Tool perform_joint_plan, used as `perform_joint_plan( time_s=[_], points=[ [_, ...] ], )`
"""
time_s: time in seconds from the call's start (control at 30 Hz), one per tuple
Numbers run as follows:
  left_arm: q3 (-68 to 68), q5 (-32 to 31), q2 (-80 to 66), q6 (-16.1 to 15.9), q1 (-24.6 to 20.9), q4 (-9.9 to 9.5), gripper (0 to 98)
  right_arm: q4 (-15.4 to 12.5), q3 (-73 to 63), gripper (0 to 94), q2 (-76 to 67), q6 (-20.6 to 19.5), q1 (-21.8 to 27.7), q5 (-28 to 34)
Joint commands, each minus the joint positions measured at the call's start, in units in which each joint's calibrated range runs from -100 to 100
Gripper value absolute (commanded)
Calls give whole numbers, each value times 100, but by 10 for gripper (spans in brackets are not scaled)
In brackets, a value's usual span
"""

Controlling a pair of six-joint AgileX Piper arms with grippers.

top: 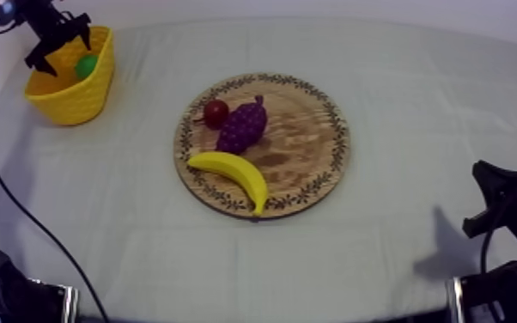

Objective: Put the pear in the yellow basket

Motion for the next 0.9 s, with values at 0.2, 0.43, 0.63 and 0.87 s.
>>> perform_joint_plan(
  time_s=[0.2, 0.43, 0.63, 0.87],
  points=[
    [446, -246, -457, -57, 130, 17, 908, 1, -5, 4, -4, 2, 1, 2],
    [1159, -613, -1441, -178, 334, 96, 861, 1, -5, 4, -4, 1, 1, 2],
    [2021, -936, -2472, -196, 482, 146, 810, 1, -5, 4, -4, 2, 1, 2],
    [2877, -1071, -3509, -226, 564, 189, 760, 1, -5, 4, -4, 1, 1, 2]
  ],
)
